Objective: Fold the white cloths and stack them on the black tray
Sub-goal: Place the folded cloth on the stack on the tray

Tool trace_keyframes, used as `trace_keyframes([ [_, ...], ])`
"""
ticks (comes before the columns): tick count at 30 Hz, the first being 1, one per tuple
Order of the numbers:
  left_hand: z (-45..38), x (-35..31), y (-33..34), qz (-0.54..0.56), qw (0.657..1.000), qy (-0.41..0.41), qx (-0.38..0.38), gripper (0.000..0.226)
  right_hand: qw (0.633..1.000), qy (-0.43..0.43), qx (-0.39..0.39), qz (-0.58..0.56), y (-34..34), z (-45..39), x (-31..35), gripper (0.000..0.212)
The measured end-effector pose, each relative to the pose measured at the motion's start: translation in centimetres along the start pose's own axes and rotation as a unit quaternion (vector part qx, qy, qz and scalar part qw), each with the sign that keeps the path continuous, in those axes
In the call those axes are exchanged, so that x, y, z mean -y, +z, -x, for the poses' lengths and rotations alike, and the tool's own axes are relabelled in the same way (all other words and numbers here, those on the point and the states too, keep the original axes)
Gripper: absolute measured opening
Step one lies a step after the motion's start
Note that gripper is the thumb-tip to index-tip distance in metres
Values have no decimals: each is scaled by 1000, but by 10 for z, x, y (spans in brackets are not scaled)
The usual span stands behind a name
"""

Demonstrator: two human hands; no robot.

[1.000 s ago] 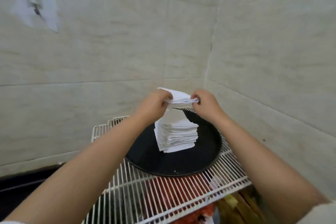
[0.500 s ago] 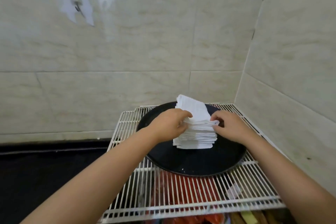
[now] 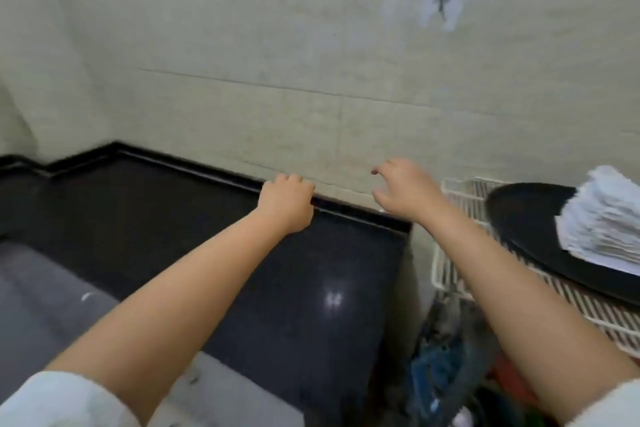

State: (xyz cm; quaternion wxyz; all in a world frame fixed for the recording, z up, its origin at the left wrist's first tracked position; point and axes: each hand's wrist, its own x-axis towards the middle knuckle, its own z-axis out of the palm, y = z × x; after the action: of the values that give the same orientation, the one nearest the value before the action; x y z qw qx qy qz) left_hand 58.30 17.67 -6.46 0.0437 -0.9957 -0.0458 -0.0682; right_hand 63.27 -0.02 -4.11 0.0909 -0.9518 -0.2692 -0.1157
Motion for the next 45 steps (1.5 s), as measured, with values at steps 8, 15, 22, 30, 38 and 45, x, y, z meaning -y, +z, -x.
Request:
trace_keyframes([
  [8, 213, 296, 21, -31, 936, -350, 0, 38, 945, -310, 72, -79, 84, -41, 362, 46],
  [15, 384, 479, 34, -48, 823, -565, -12, 37, 855, -489, 127, -117, 139, -40, 642, 49],
  [22, 498, 649, 39, -72, 700, -710, 36, 37, 748, -626, 162, -150, 180, -51, 891, 52],
  [30, 584, 783, 57, -41, 623, -778, 61, 40, 676, -685, 239, -130, 227, -49, 1087, 44],
  [38, 678, 949, 103, 18, 612, -787, 78, 39, 663, -678, 290, -132, 301, -45, 1277, 30],
  [45, 739, 1105, 146, 85, 635, -765, 72, 37, 691, -629, 334, -123, 360, -31, 1439, 23],
])
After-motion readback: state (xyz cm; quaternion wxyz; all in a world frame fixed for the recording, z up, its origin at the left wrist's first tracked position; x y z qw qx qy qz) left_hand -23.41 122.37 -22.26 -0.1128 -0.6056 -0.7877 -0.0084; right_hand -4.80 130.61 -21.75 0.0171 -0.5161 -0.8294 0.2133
